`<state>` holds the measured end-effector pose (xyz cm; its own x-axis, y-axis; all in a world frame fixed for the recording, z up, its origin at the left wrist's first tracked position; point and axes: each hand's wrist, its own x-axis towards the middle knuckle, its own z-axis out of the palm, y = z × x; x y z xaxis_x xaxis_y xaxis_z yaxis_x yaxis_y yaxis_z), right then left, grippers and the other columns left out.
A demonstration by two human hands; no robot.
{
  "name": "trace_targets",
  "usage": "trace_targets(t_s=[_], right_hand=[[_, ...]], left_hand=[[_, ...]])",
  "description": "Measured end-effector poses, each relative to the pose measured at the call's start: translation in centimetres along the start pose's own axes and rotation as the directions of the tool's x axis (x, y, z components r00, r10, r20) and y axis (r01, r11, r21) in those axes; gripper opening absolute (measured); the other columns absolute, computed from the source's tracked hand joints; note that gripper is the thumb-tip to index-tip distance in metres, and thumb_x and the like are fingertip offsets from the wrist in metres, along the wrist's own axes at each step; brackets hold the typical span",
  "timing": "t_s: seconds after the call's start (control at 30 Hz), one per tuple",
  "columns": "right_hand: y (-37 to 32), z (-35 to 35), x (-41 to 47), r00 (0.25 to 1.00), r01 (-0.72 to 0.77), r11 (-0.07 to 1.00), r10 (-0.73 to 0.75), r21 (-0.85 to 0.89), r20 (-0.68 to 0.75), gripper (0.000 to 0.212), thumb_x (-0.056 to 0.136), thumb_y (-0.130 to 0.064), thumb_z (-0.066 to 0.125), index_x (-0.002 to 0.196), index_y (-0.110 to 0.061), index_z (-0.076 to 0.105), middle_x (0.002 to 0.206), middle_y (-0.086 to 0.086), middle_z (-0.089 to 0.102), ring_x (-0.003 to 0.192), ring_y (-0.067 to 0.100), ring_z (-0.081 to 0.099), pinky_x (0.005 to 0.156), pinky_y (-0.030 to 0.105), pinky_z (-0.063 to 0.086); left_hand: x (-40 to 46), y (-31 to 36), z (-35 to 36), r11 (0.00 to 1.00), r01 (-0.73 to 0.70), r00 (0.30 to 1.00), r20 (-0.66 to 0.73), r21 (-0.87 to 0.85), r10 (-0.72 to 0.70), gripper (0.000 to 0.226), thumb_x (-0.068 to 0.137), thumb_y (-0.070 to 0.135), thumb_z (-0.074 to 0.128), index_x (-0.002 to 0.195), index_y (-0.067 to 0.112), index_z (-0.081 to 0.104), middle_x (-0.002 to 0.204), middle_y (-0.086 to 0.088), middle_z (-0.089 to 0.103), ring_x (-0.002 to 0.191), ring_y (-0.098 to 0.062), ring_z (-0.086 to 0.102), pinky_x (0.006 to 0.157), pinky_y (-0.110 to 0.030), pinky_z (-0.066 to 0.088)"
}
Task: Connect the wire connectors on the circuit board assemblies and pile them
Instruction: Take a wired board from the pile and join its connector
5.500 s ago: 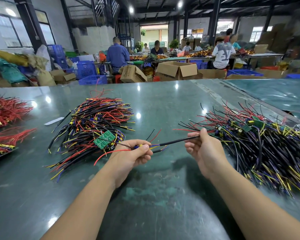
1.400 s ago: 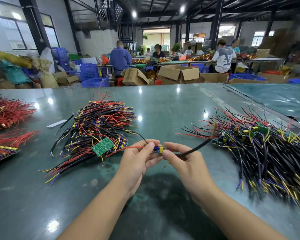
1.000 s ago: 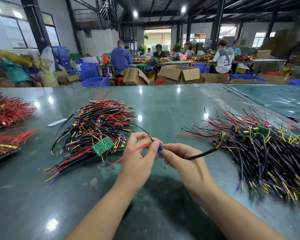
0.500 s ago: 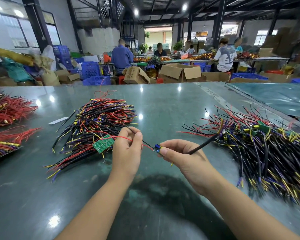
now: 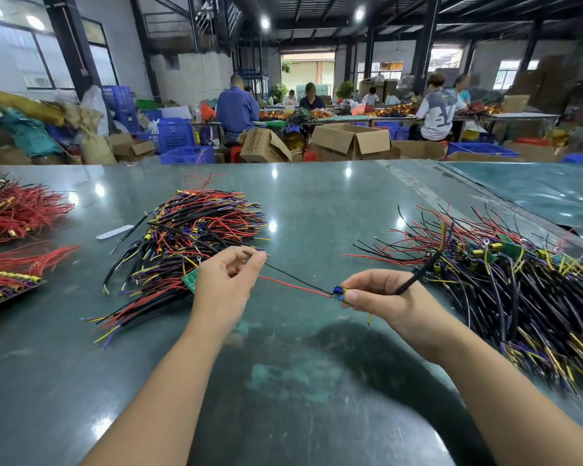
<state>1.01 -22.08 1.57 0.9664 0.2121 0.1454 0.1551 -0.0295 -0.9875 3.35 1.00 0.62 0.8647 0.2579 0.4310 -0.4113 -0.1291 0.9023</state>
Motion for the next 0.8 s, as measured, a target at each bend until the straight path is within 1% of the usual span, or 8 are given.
trace_targets(t_s=[0.23,0.33,0.47,0.53,0.6,0.63,0.7,0.8], right_hand=[[0.4,-0.2,0.2,0.998,0.013,0.997,-0.017,-0.078,-0.053,0.008,0.079,0.002,0.070,0.084,-0.005,0.070,0.075,0.004,0.072,0.069,0.008,0.065,0.071,0.017,0.051],[0.6,-0.3,0.6,0.993,0.013,0.981,-0.034,-0.192,-0.109,0.012,0.079,0.001,0.071,0.080,-0.011,0.070,0.076,0.004,0.072,0.068,0.007,0.064,0.067,0.016,0.050],[1.3,-0.6,1.1,0.969,-0.008,0.938,-0.077,-0.347,-0.233,0.009,0.081,-0.003,0.071,0.080,-0.012,0.072,0.080,0.007,0.073,0.076,0.017,0.065,0.077,0.033,0.052],[1.5,-0.5,1.0,0.954,0.016,0.922,-0.129,-0.387,-0.269,0.010,0.081,-0.004,0.071,0.080,-0.014,0.072,0.077,0.002,0.072,0.075,0.014,0.065,0.078,0.033,0.052],[1.5,0.2,0.9,0.946,0.064,0.933,-0.169,-0.354,-0.275,0.012,0.082,-0.005,0.071,0.079,-0.016,0.071,0.074,-0.003,0.072,0.071,0.009,0.064,0.072,0.023,0.052],[1.4,0.6,0.7,0.945,0.087,0.960,-0.165,-0.267,-0.282,0.012,0.082,-0.005,0.071,0.079,-0.016,0.071,0.073,-0.003,0.072,0.070,0.007,0.064,0.069,0.018,0.050],[0.9,1.4,0.5,0.949,0.120,0.993,-0.120,-0.019,-0.292,0.012,0.082,-0.003,0.069,0.080,-0.014,0.071,0.072,-0.001,0.072,0.069,0.007,0.065,0.064,0.013,0.048],[0.3,2.4,0.1,0.968,0.095,0.971,-0.039,0.218,-0.249,0.013,0.084,-0.001,0.065,0.081,-0.012,0.072,0.073,0.004,0.072,0.071,0.011,0.066,0.065,0.016,0.050]], left_hand=[[0.1,-0.4,-0.7,0.999,-0.005,0.998,0.066,0.047,0.002,0.021,0.086,0.012,0.068,0.066,0.019,0.065,0.045,0.011,0.047,0.041,-0.003,0.034,0.042,-0.016,0.027],[0.1,-0.9,-0.6,0.982,-0.028,0.998,0.066,0.184,0.016,0.020,0.085,0.016,0.069,0.066,0.021,0.065,0.049,0.007,0.050,0.045,-0.011,0.039,0.050,-0.023,0.030],[-0.1,-0.8,-0.4,0.970,0.006,0.997,0.074,0.245,-0.024,0.018,0.086,0.018,0.068,0.068,0.022,0.067,0.047,0.002,0.059,0.040,-0.009,0.041,0.047,-0.021,0.034],[-0.3,-0.4,-0.1,0.988,0.071,0.997,0.033,0.137,-0.076,0.017,0.086,0.015,0.067,0.070,0.020,0.068,0.047,0.002,0.059,0.039,-0.006,0.041,0.042,-0.018,0.036],[-0.4,0.4,0.3,0.977,0.165,0.985,-0.030,-0.135,-0.171,0.013,0.087,0.018,0.066,0.075,0.016,0.069,0.048,0.004,0.056,0.040,-0.003,0.041,0.040,-0.014,0.035],[-0.4,0.9,0.4,0.919,0.215,0.971,-0.029,-0.329,-0.238,0.014,0.087,0.027,0.064,0.081,0.014,0.068,0.050,0.005,0.056,0.041,-0.003,0.041,0.040,-0.013,0.035],[-0.7,1.7,0.4,0.724,0.304,0.937,0.055,-0.619,-0.346,0.049,0.073,0.055,0.063,0.101,0.014,0.065,0.059,0.005,0.059,0.045,-0.003,0.045,0.040,-0.014,0.039],[-1.7,2.0,1.1,0.690,0.480,0.877,0.283,-0.542,-0.388,0.093,0.041,0.072,0.073,0.116,0.021,0.057,0.077,0.002,0.065,0.054,-0.006,0.053,0.047,-0.017,0.048]])
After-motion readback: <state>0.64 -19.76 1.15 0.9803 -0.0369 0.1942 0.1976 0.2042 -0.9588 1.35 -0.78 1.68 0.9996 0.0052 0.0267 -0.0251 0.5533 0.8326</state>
